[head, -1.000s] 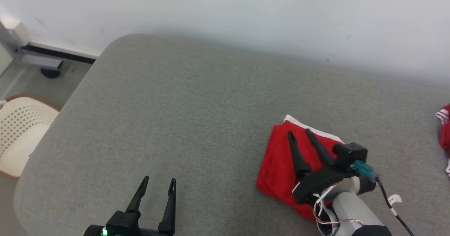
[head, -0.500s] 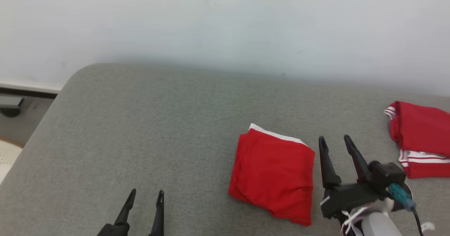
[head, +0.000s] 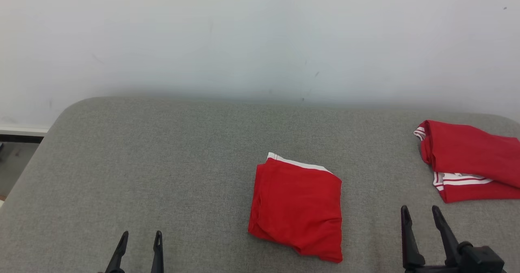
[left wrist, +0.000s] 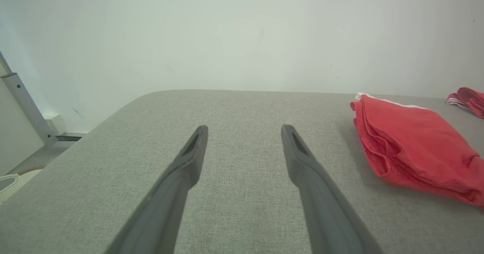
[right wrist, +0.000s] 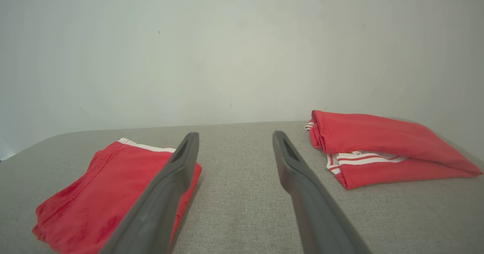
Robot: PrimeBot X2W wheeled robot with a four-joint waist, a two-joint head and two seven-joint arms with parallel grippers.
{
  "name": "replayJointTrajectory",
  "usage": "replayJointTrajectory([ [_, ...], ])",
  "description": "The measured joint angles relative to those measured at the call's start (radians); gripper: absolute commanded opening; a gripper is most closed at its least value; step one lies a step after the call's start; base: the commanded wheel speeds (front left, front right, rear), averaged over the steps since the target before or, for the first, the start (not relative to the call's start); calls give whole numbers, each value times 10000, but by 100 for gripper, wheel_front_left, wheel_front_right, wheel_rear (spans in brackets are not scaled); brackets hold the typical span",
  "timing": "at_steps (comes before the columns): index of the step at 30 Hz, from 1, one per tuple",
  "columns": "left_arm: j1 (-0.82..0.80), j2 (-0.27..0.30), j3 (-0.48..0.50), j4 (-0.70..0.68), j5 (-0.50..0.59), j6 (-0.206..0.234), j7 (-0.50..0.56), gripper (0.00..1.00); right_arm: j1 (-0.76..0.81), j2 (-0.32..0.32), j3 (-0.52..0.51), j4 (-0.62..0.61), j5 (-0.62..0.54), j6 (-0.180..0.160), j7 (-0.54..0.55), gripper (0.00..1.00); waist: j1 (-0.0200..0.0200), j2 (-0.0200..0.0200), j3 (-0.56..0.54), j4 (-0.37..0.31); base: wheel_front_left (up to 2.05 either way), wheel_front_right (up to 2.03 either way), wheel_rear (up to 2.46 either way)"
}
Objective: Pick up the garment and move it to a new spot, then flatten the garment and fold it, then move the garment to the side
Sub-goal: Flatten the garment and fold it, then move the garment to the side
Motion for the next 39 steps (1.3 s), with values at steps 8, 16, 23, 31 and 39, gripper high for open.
replayJointTrajectory([
  [8, 158, -13, 54, -17, 115, -15, 0, 100, 978, 121, 523, -176, 19, 0, 0, 100, 0, 0, -82, -6, 0, 0, 0],
  [16, 174, -61, 38, -40, 224, 25, 0, 100, 1189, 140, 702, -107, 255, 2, 0, 100, 1, 0, -67, -101, 0, 0, 0],
  [23, 236, -79, 121, -104, 286, -27, 0, 100, 1295, 136, 522, -134, 339, 2, 0, 100, 2, 0, -109, -243, 0, 0, 0],
  [31, 357, -113, 67, -128, 203, -199, 0, 100, 1299, 136, 543, -115, 428, 2, 0, 100, 1, 0, -167, -326, 0, 0, 0],
  [39, 360, -119, -40, -77, 167, -370, 0, 100, 1298, 136, 577, -50, 468, 2, 0, 100, 1, 0, -168, -314, 0, 0, 0],
])
